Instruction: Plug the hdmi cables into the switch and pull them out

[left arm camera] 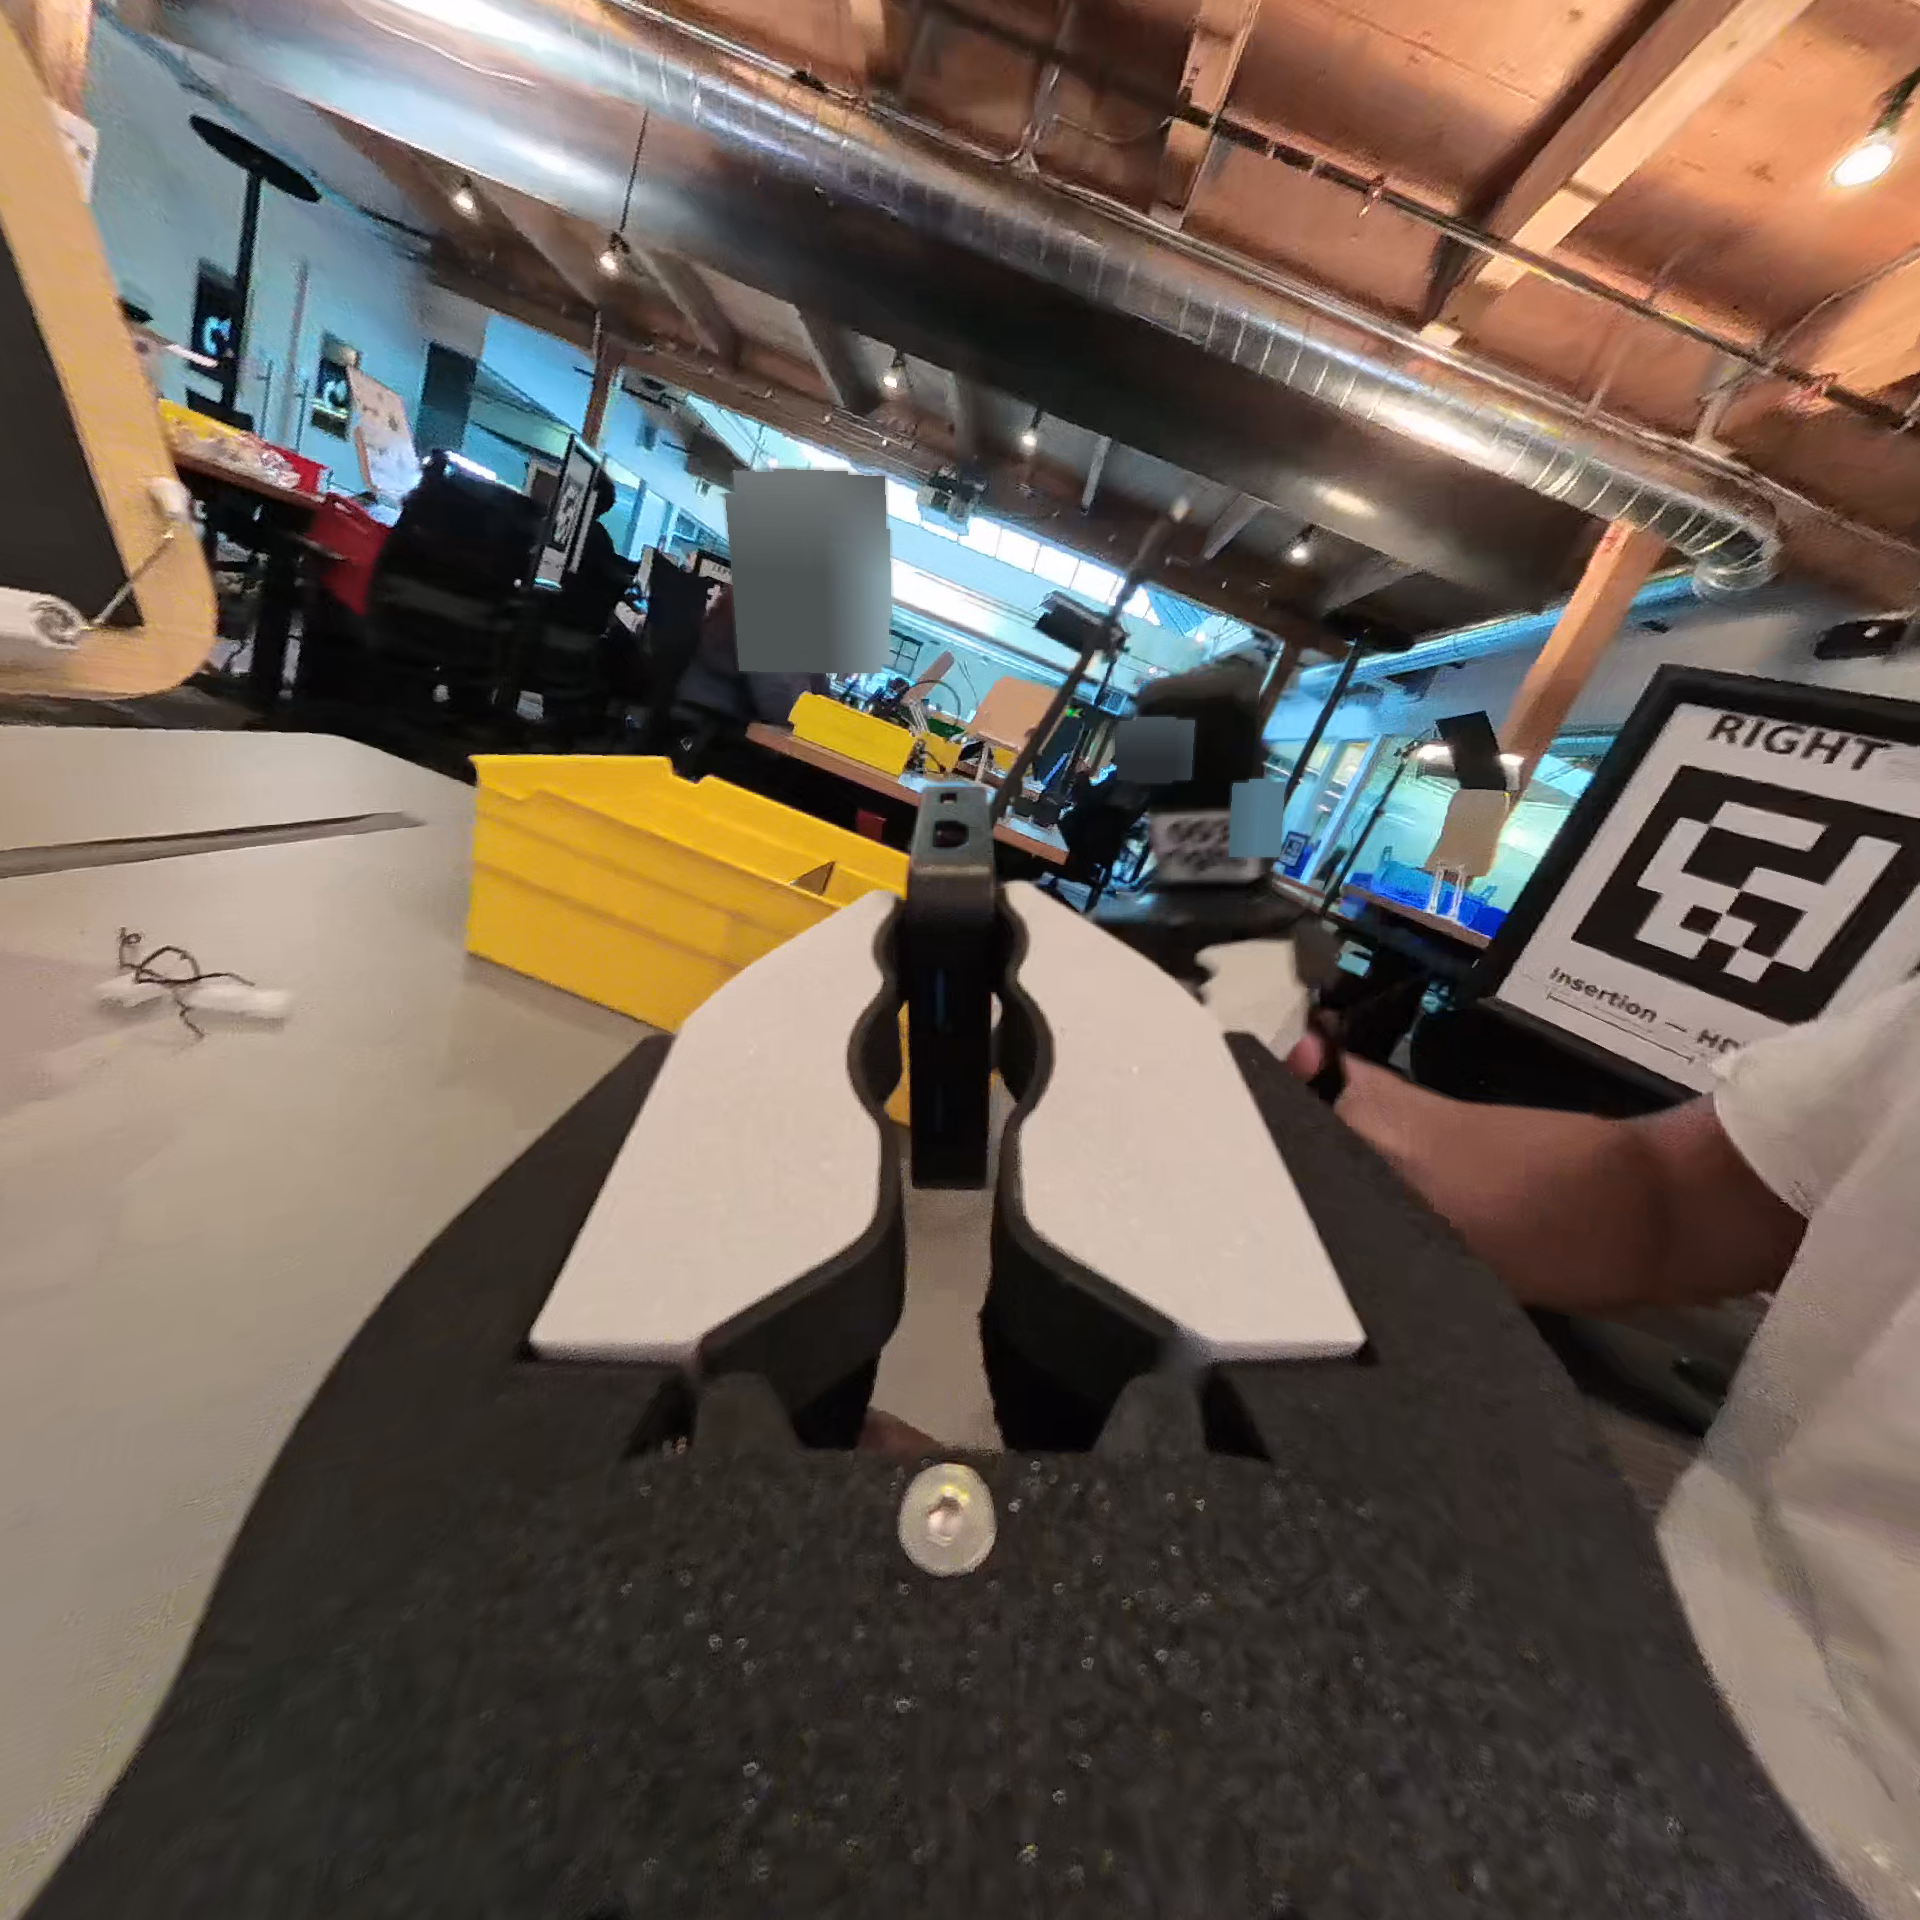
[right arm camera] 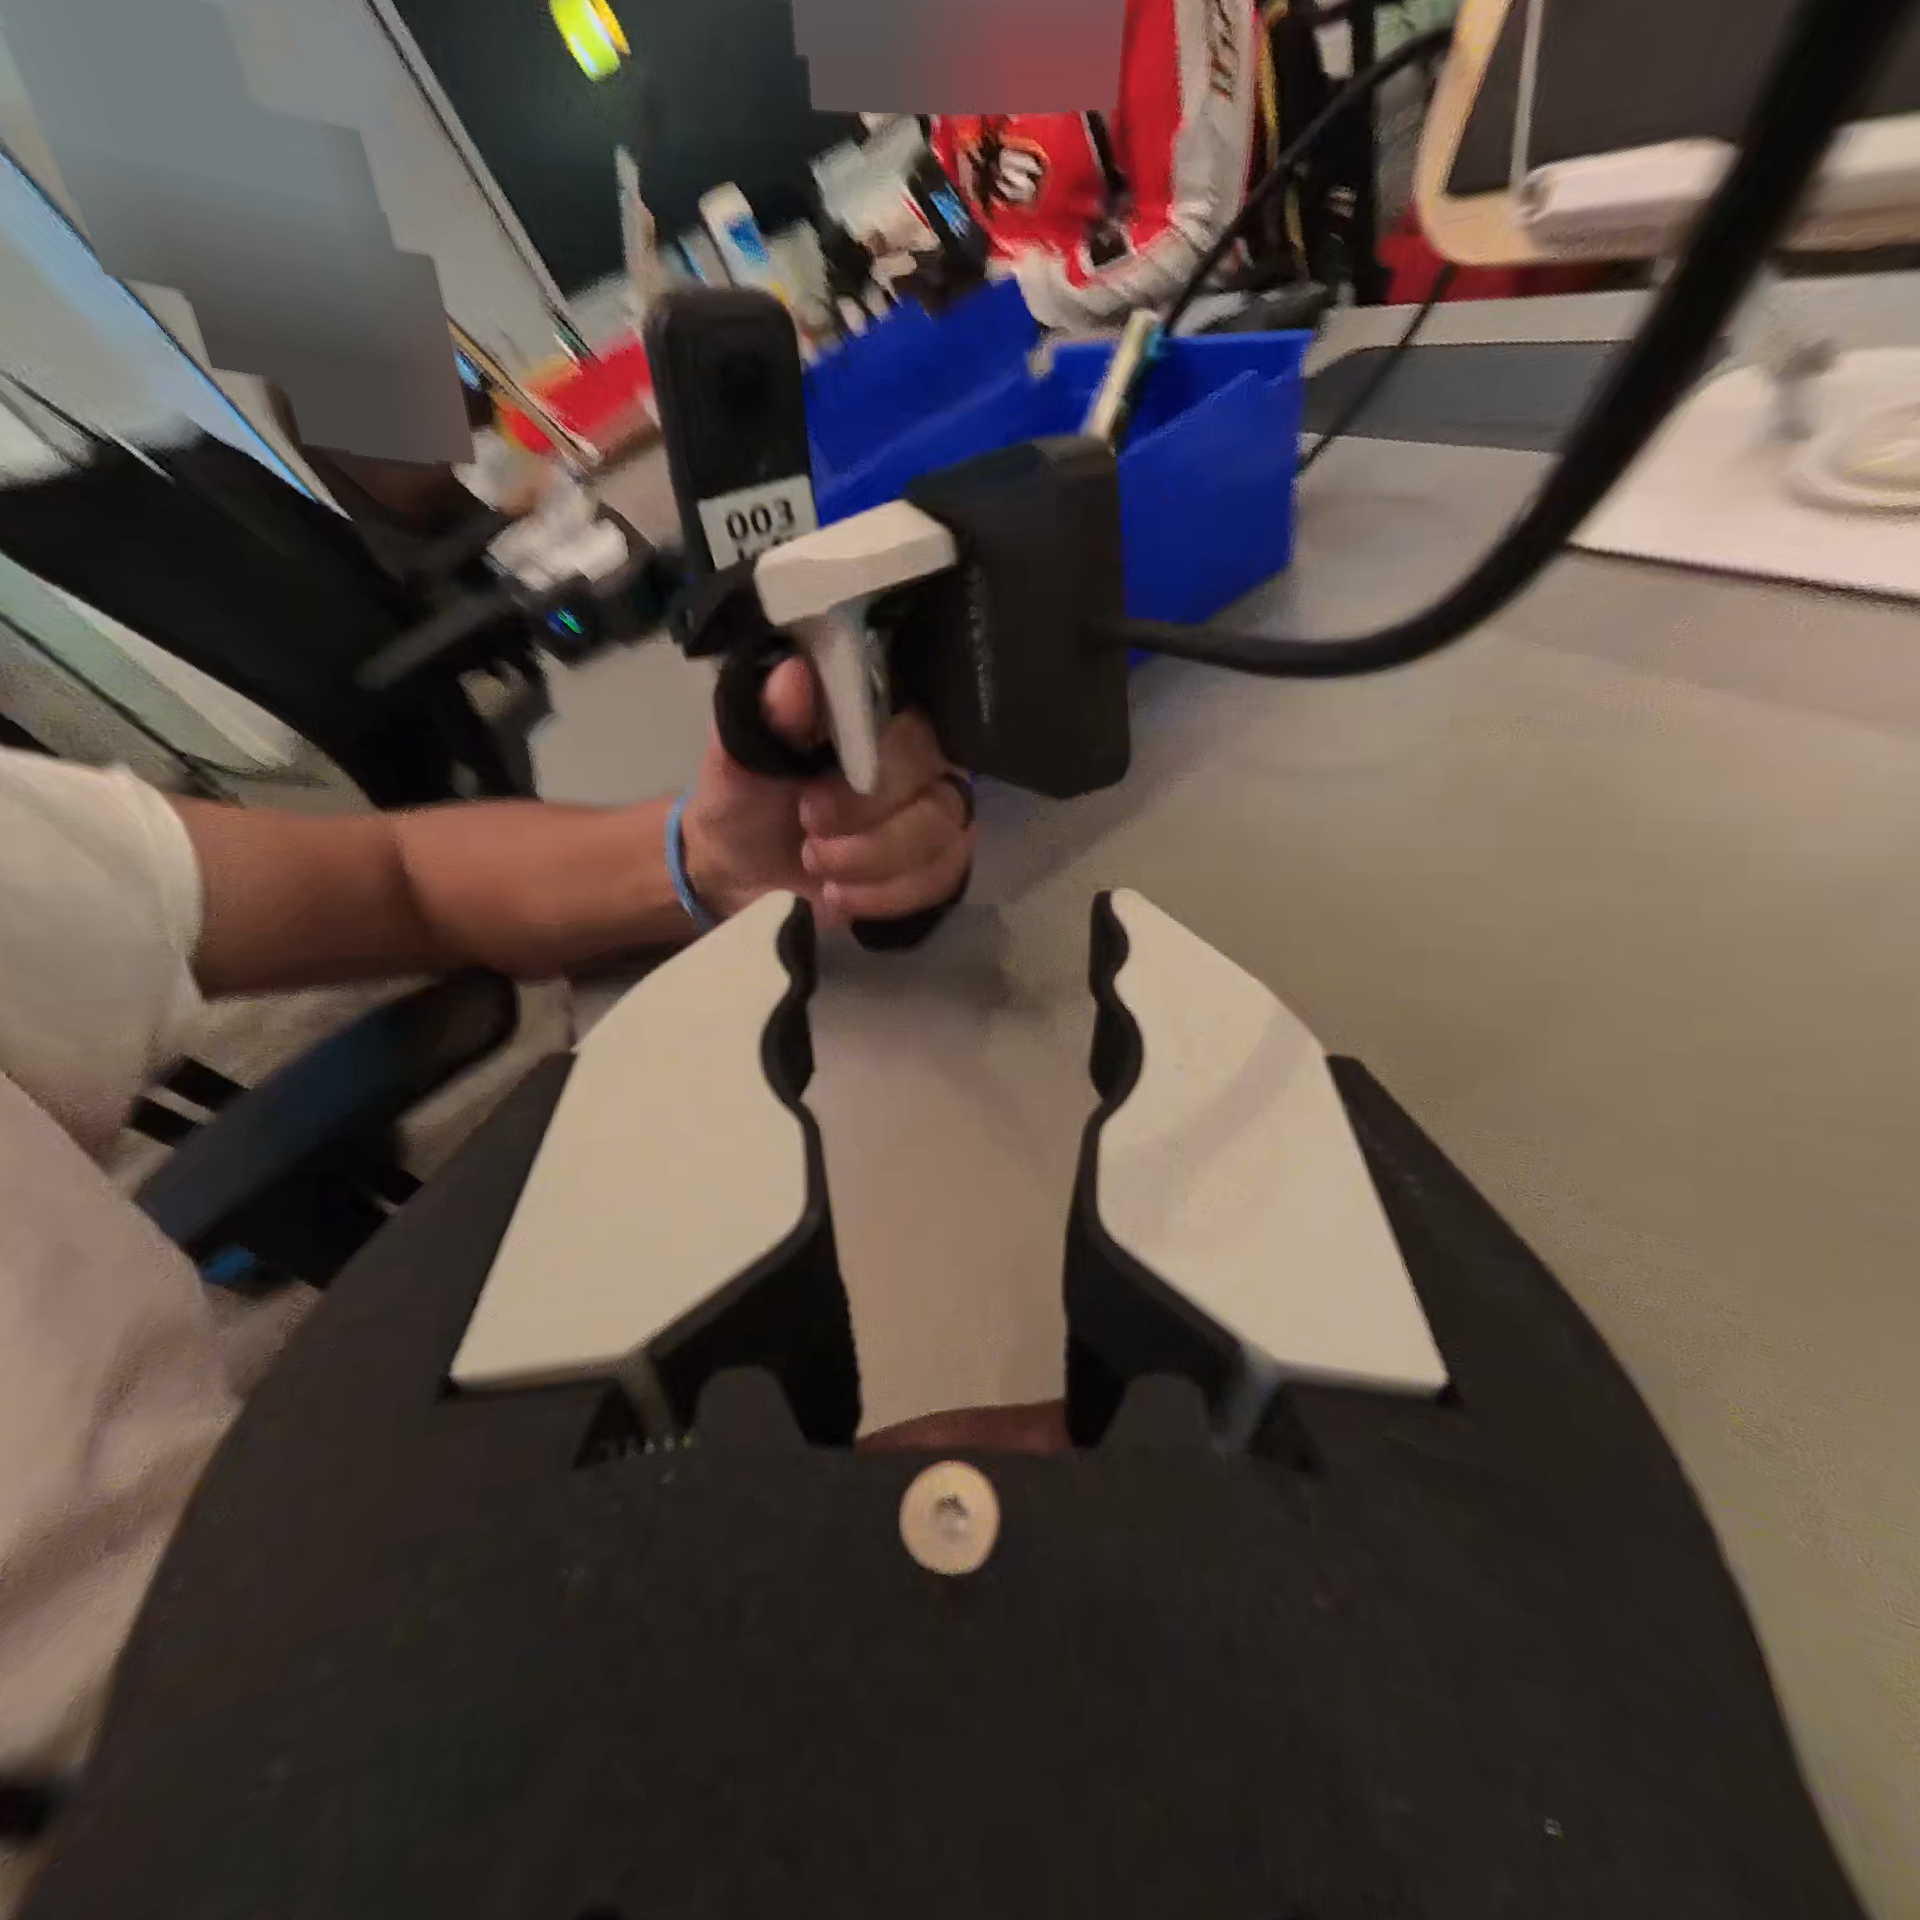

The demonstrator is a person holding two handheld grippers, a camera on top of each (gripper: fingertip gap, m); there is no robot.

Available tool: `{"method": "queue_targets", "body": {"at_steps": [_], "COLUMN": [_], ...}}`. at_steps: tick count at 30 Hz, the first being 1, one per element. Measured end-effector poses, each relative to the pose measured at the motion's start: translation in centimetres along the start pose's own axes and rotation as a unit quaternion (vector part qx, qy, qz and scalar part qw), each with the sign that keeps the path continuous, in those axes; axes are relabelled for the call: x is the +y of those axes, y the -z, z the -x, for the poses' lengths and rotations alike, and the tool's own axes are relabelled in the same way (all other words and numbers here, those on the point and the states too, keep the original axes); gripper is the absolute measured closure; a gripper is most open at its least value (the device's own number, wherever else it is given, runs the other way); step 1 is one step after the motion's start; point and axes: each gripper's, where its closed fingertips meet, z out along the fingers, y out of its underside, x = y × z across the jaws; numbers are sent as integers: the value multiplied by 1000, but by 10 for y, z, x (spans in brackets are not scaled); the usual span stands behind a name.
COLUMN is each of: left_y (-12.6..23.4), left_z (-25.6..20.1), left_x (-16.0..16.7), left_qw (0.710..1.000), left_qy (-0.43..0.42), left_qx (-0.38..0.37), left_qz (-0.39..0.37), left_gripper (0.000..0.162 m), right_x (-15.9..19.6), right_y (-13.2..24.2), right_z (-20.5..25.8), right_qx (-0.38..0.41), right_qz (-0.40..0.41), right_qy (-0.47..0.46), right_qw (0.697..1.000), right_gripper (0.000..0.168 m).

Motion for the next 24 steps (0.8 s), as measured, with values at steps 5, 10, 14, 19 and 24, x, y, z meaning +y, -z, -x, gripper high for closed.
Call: {"method": "queue_targets", "body": {"at_steps": [5, 10, 14, 19, 24], "left_y": [-4, -5, -4, -8, -14], "left_z": [-21, -22, -16, -14, -7], "left_x": [0, 3, 7, 23, 50], "left_qw": [1000, 999, 1000, 997, 981], "left_qy": [-2, 14, -18, -71, -152], "left_qx": [30, 32, 10, -13, -55], "left_qz": [-11, -13, -11, 33, 102], "left_gripper": [149, 143, 139, 146, 149], "right_x": [-16, -33, -52, -105, -108], "right_y": [-36, -29, 2, 97, 208], "right_z": [3, 13, 4, -51, -178], "right_qx": [-100, -111, -73, 72, 367], "right_qz": [-146, -191, -199, -174, 63], "right_qy": [-125, -73, -46, 17, 107], "right_qw": [976, 973, 976, 982, 922], "right_gripper": [119, 155, 155, 155, 156]}}
